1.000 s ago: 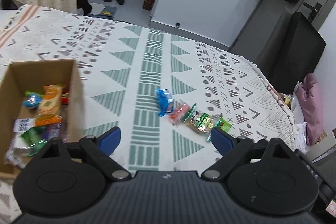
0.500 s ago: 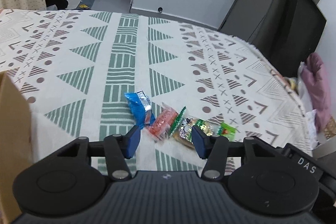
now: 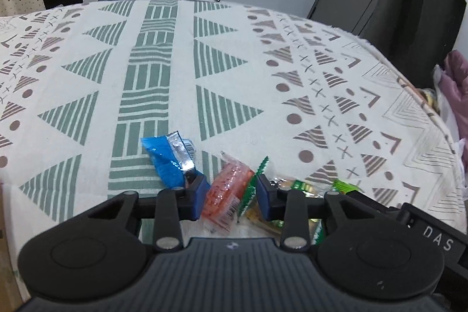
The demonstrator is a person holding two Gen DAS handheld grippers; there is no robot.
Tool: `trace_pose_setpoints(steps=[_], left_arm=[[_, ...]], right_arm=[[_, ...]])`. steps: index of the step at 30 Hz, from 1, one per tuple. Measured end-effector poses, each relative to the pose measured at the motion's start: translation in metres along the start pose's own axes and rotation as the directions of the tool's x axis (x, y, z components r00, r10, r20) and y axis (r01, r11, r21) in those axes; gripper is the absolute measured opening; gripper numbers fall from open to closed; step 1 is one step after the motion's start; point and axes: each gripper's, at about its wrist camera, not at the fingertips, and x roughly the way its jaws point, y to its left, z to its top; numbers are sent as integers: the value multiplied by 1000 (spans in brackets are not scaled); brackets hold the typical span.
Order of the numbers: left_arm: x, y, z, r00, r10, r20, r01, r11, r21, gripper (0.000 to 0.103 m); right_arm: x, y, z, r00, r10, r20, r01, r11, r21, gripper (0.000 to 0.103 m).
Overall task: Organize snacks
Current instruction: 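Grasp the pink candy stick with left tool while right tool grasps green candy pack, then carry both candies over the box and open both tools to drop them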
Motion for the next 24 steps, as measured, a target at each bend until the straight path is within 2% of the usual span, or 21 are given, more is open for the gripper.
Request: trace_pose_setpoints(steps=[3, 5, 7, 9, 11, 13, 18, 24], left_arm=[[11, 0, -3, 1000, 13, -21, -13, 1000, -2, 36], [13, -1, -5, 1000, 22, -8, -22, 1000, 12, 36], [13, -3, -6, 999, 31, -6, -31, 999, 17, 36], [12, -4, -7, 999, 35, -12, -35, 999, 9, 26], [10, -5, -8, 999, 48, -14, -48, 999, 14, 23], [5, -5, -11, 998, 54, -12, -54, 998, 13, 20], [-15, -5, -25, 999, 44, -15, -44, 999, 6, 17], [-52, 1, -35, 999, 43, 0, -43, 998, -46, 16]], right_arm=[[6, -1, -1, 1000, -7, -21, 7, 1000, -3, 53], [11, 0, -3, 999, -19, -33, 19, 1000, -12, 51], [13, 1, -2, 999, -29, -28, 28, 999, -24, 45], [16, 1, -1, 999, -20, -34, 19, 1000, -14, 36], [16, 1, -2, 999, -23, -35, 22, 1000, -19, 33], [11, 4, -3, 999, -31, -29, 30, 999, -42, 28], [-6, -2, -7, 999, -49, -13, 49, 998, -28, 26], [-34, -6, -17, 1000, -13, -17, 14, 1000, 8, 21]])
